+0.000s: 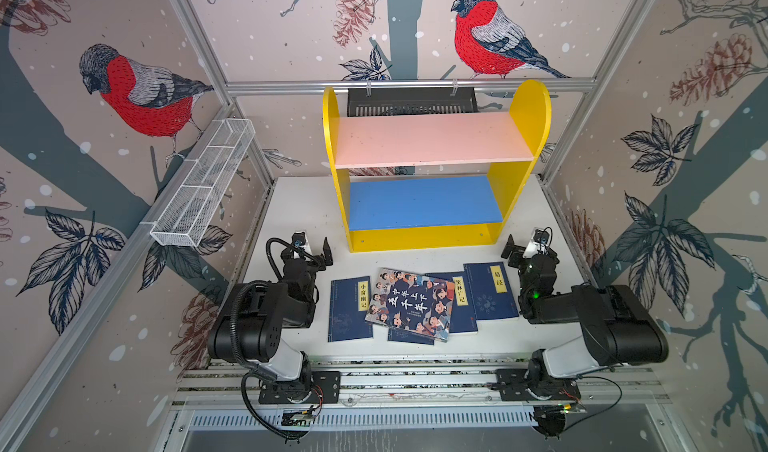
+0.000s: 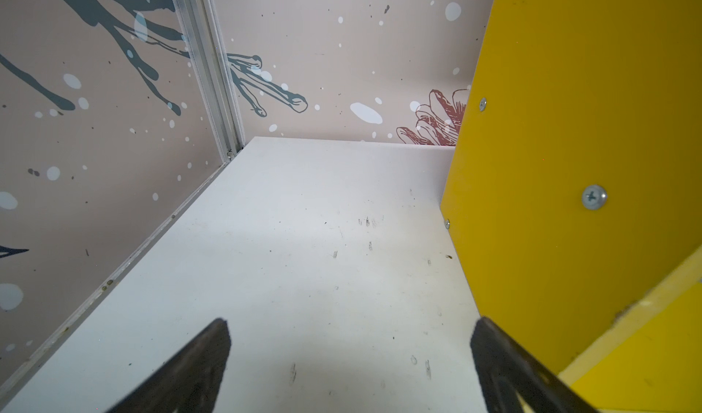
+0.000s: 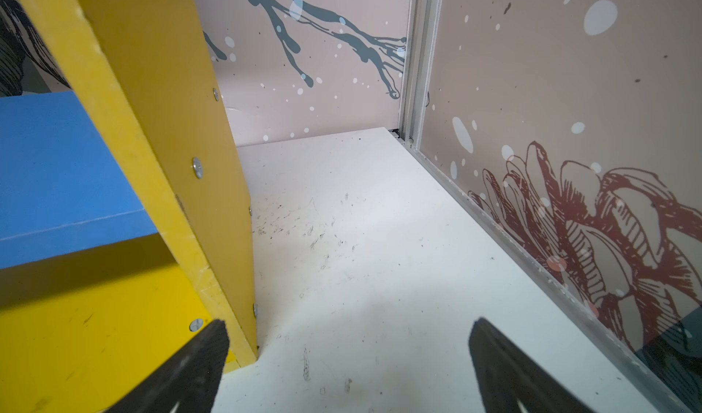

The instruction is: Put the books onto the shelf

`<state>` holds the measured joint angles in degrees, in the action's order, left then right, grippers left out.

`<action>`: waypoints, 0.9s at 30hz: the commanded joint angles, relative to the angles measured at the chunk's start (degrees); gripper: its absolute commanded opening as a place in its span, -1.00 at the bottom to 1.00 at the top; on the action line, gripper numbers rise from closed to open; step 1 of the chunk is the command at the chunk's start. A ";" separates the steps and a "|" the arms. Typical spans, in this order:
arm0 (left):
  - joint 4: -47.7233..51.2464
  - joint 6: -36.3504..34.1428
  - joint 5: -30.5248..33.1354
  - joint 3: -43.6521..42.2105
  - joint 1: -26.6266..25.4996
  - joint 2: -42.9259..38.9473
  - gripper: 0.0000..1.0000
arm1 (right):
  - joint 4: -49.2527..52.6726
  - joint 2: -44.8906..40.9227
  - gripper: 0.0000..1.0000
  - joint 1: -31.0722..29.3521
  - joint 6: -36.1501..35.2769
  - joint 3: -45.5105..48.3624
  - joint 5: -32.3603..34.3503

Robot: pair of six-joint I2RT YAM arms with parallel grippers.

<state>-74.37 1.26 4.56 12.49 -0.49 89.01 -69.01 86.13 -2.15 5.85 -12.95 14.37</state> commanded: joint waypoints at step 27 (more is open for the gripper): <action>-0.77 -0.99 0.65 0.60 -0.65 0.06 0.98 | -0.15 -0.17 1.00 0.13 -0.36 -0.25 -0.44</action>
<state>-74.32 1.08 4.64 12.78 -0.95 89.03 -69.01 86.13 -2.04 5.85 -12.97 14.35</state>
